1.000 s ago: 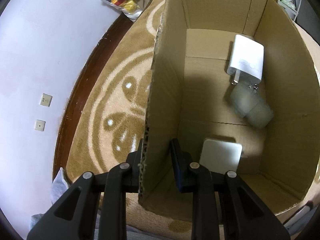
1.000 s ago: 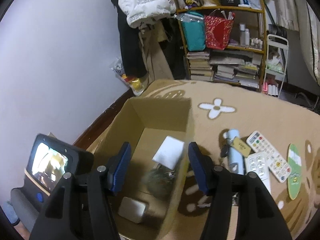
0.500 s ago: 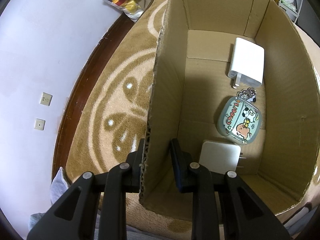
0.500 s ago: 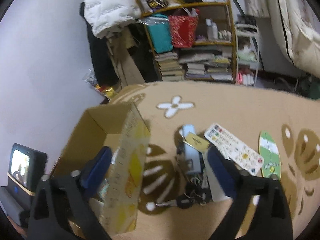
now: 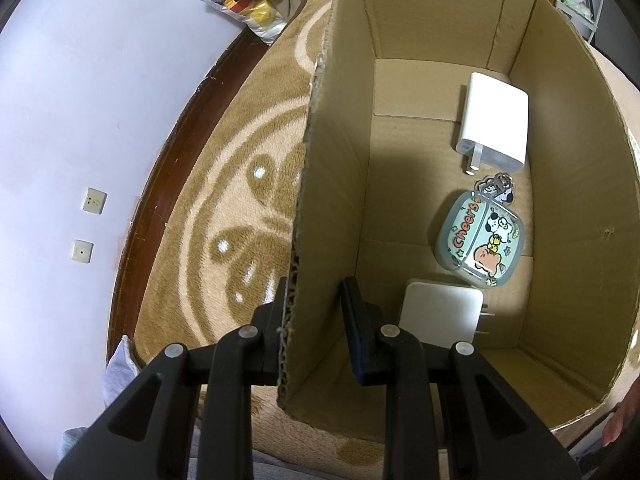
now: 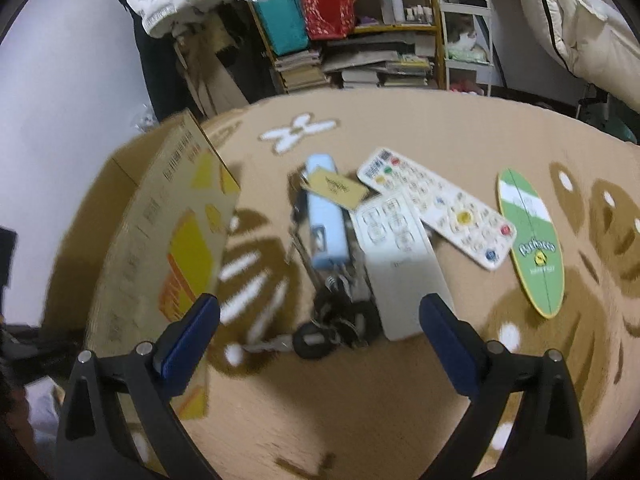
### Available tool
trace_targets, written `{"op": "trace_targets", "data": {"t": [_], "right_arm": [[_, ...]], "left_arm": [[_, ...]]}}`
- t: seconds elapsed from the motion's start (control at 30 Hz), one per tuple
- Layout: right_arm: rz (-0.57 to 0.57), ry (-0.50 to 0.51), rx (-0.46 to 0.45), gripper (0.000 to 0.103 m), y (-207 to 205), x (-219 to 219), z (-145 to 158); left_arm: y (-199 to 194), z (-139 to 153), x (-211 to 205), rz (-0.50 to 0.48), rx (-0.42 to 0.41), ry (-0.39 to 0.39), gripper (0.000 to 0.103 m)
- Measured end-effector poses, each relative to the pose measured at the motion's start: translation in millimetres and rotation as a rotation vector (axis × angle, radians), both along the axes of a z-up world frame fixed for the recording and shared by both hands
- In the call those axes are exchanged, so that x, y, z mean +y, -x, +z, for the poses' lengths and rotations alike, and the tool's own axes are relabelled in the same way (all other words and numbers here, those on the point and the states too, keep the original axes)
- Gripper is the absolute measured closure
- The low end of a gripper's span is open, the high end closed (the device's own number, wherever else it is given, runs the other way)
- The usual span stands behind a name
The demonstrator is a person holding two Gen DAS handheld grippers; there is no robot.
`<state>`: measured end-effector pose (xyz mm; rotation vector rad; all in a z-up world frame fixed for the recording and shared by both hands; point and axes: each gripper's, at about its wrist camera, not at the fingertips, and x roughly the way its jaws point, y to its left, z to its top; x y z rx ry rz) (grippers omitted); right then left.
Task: Organize rigid objects
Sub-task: 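Move the right tool back toward the keychain with the blue lighter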
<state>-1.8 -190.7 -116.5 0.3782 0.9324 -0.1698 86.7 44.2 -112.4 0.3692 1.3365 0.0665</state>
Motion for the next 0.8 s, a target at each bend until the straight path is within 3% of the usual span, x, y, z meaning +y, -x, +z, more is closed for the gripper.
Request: {"op": "trace_targets", "data": {"t": [0.2, 0.43, 0.67, 0.8], "right_arm": [[0.019, 0.026, 0.037, 0.000, 8, 3, -14], [0.034, 0.011, 0.031, 0.031, 7, 4, -18], [0.029, -0.025, 0.038, 0.036, -3, 1, -26], [0.035, 0.008, 0.044, 0.036, -12, 3, -27]], "left_arm": [[0, -1, -1, -0.002, -0.001, -0.005, 0.079], [0, 0, -2, -0.001, -0.001, -0.004, 0.079], [0, 0, -3, -0.002, -0.001, -0.005, 0.079], [0, 0, -3, -0.002, -0.001, -0.005, 0.079]]}}
